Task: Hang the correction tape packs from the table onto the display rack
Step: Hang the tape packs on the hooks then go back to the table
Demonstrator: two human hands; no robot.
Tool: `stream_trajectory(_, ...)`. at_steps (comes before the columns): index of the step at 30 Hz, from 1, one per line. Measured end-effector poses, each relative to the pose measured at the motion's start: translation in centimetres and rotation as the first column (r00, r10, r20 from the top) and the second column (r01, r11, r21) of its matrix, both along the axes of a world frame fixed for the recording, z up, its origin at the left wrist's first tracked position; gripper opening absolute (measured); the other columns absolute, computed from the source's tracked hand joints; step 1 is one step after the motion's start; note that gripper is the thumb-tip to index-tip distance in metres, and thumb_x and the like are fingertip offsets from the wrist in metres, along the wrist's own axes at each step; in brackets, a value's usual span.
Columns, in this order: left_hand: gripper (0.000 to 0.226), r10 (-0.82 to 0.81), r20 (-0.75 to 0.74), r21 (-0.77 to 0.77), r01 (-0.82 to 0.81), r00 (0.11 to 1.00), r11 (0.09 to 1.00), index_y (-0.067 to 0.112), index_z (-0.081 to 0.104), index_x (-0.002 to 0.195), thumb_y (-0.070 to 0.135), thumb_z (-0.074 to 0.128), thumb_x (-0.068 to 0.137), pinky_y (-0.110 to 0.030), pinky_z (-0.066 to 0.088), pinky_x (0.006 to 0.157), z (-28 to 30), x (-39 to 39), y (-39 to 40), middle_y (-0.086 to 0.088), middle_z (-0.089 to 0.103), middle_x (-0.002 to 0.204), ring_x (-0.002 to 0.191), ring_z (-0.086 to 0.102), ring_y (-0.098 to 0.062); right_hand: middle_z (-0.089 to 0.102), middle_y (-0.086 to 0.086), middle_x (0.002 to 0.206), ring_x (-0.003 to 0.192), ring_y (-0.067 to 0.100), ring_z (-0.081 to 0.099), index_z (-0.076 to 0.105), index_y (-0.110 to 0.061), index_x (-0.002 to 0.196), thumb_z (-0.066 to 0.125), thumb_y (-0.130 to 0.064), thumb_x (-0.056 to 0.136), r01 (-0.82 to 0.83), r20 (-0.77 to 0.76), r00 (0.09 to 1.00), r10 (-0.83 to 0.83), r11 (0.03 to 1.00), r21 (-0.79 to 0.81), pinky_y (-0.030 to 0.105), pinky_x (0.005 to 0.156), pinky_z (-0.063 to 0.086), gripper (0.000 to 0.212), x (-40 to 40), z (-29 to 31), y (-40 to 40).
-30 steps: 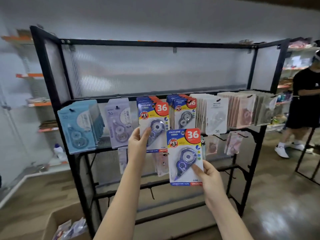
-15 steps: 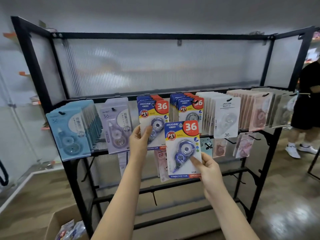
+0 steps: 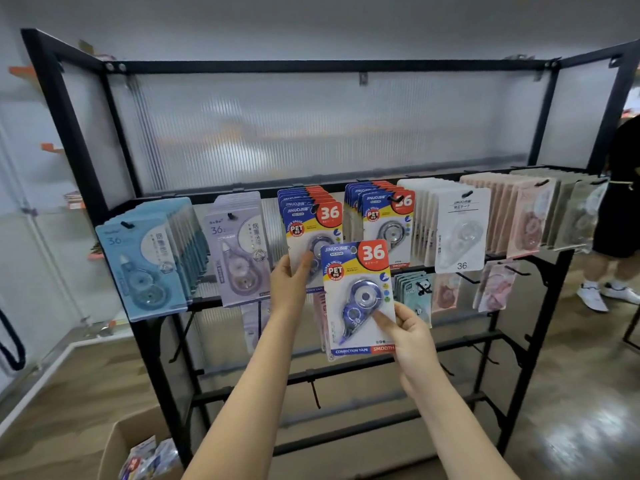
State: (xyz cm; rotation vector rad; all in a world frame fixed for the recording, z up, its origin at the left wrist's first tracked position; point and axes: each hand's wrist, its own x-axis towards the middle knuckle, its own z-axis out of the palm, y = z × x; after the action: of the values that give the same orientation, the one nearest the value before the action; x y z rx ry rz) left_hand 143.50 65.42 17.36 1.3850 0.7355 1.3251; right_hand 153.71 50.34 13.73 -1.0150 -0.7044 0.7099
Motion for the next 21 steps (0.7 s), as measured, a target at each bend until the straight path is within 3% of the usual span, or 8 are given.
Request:
stream_trajectory(4, 0.022, 0.046, -0.056, -0.011, -0.047, 0.997, 0.999, 0.017, 0.052, 0.077, 0.029, 0.058, 0.094, -0.023, 0.043, 0.061, -0.1, 0.7, 1.3, 0.000, 0.064, 0.081, 0.071, 0.058, -0.009, 0.072, 0.001, 0.086, 0.071, 0.008, 0.069, 0.063, -0.011, 0.099, 0.056, -0.003, 0.091, -0.041, -0.002, 0.999, 0.041, 0.999, 0.001, 0.020, 0.059, 0.055, 0.013, -0.4, 0.5, 0.9)
stream_trajectory(8, 0.034, 0.162, -0.197, 0.009, -0.163, 0.967, 0.987, 0.016, 0.039, 0.067, 0.026, 0.054, 0.097, -0.014, 0.030, 0.045, 0.2, 1.2, 1.8, 0.003, 0.049, 0.066, 0.058, 0.041, -0.007, 0.070, 0.004, 0.091, 0.071, 0.008, 0.069, 0.060, -0.006, 0.108, 0.056, -0.004, 0.092, -0.062, 0.017, 0.998, 0.062, 0.998, 0.026, 0.020, 0.058, 0.053, 0.016, -0.5, 1.8, 2.6)
stream_trajectory(11, 0.022, 0.143, -0.256, -0.004, -0.149, 0.956, 0.989, 0.013, 0.046, 0.077, 0.021, 0.055, 0.096, -0.023, 0.036, 0.054, -0.9, 1.2, 2.1, 0.000, 0.055, 0.074, 0.067, 0.047, -0.013, 0.070, 0.002, 0.093, 0.079, 0.011, 0.068, 0.061, -0.013, 0.103, 0.055, -0.008, 0.093, -0.073, 0.042, 0.997, 0.071, 0.996, 0.042, 0.025, 0.067, 0.057, 0.012, -0.7, 3.3, 4.3)
stream_trajectory(13, 0.011, 0.070, -0.254, -0.045, -0.084, 0.965, 0.995, 0.010, 0.055, 0.095, 0.020, 0.059, 0.092, -0.032, 0.048, 0.070, -2.4, 1.1, 2.2, -0.007, 0.066, 0.094, 0.080, 0.057, -0.016, 0.070, 0.004, 0.098, 0.089, 0.020, 0.067, 0.062, -0.019, 0.100, 0.056, -0.012, 0.094, -0.075, 0.061, 0.996, 0.072, 0.996, 0.043, 0.035, 0.080, 0.057, 0.011, -0.7, 4.2, 5.6)
stream_trajectory(15, 0.028, 0.031, -0.326, -0.054, -0.052, 0.945, 0.997, 0.012, 0.057, 0.111, 0.029, 0.062, 0.089, -0.036, 0.048, 0.082, -4.2, 0.8, 2.0, -0.005, 0.065, 0.109, 0.094, 0.058, -0.018, 0.070, 0.004, 0.100, 0.094, 0.024, 0.066, 0.062, -0.020, 0.098, 0.055, -0.013, 0.095, -0.073, 0.105, 0.992, 0.069, 0.997, 0.030, 0.041, 0.085, 0.054, 0.011, -0.6, 4.8, 6.8)
stream_trajectory(17, 0.030, -0.025, -0.431, -0.062, -0.002, 0.902, 0.998, 0.015, 0.058, 0.117, 0.033, 0.059, 0.093, -0.029, 0.042, 0.083, -5.9, 0.5, 1.8, 0.002, 0.063, 0.107, 0.097, 0.057, -0.014, 0.069, 0.002, 0.096, 0.092, 0.024, 0.064, 0.061, -0.021, 0.095, 0.054, -0.012, 0.096, -0.038, 0.157, 0.987, 0.037, 0.999, 0.002, 0.040, 0.084, 0.053, 0.011, -0.5, 5.2, 7.7)
stream_trajectory(21, 0.026, -0.163, -0.629, -0.083, 0.142, 0.760, 0.986, 0.016, 0.060, 0.103, 0.040, 0.058, 0.093, -0.025, 0.041, 0.080, -8.6, -0.2, 1.6, 0.007, 0.062, 0.092, 0.086, 0.057, -0.009, 0.070, 0.000, 0.094, 0.091, 0.023, 0.066, 0.062, -0.026, 0.090, 0.055, -0.016, 0.096, 0.046, 0.225, 0.974, -0.031, 0.997, -0.059, 0.043, 0.085, 0.052, 0.013, -0.7, 4.9, 8.6)
